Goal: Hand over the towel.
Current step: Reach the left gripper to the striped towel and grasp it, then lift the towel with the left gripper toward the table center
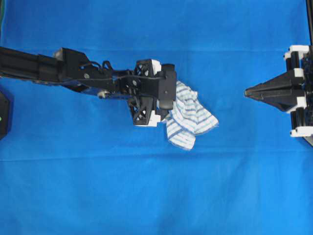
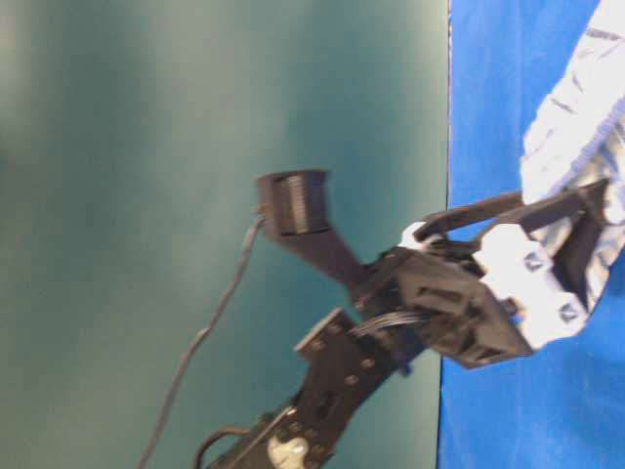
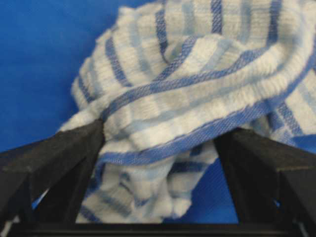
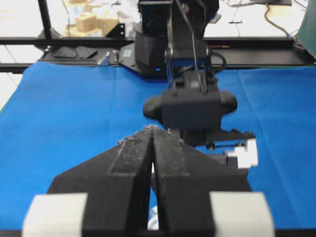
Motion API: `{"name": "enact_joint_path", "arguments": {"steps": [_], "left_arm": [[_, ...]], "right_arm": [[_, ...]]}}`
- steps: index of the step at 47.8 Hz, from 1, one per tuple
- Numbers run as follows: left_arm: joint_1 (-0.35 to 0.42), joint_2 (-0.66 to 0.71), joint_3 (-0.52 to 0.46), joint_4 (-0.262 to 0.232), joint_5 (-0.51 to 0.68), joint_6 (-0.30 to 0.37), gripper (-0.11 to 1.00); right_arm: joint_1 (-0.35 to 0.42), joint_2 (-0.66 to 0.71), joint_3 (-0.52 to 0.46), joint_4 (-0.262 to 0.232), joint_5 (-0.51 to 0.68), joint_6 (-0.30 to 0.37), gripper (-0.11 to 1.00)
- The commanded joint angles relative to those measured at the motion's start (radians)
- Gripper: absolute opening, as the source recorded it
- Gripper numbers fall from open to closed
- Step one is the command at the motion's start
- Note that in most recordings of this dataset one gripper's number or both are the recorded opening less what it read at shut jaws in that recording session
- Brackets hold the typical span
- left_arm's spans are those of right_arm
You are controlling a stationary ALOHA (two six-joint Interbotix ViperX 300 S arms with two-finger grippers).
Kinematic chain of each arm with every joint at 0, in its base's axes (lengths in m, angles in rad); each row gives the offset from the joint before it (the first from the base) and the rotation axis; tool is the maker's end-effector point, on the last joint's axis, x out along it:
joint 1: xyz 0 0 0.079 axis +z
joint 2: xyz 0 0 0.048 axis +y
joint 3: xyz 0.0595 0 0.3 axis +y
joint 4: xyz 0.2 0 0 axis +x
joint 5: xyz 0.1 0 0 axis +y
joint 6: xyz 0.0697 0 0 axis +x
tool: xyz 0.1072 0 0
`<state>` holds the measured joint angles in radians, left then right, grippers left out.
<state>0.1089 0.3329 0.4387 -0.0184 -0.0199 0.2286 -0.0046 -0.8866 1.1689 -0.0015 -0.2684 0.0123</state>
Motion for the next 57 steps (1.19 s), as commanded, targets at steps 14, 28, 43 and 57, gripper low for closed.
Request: {"name": "enact_joint_path", "arguments": {"steps": [14,28,43,57], "left_arm": [[0.005,-0.008,-0.049,0.0,0.066,-0.002,0.81],[0.0,-0.083,-0.051,0.0,0.086,-0.002,0.12],[-0.066,-0.336,-0.044,0.0,0.092,-0.018,0.12],[-0.14,-0.549,-0.014,0.0,0.097,-0.023,0.12]], "right_arm": [[-0.002,0.005,-0.025,-0.002,-0.006,0.0,0.0],[-0.002,0.005,-0.028,-0.002,-0.008,0.0,0.0],[-0.002,0.003,-0.037,-0.002,-0.005,0.0,0.0],[-0.002,0.002,-0.043,-0.002,0.0,0.0,0.0]]}}
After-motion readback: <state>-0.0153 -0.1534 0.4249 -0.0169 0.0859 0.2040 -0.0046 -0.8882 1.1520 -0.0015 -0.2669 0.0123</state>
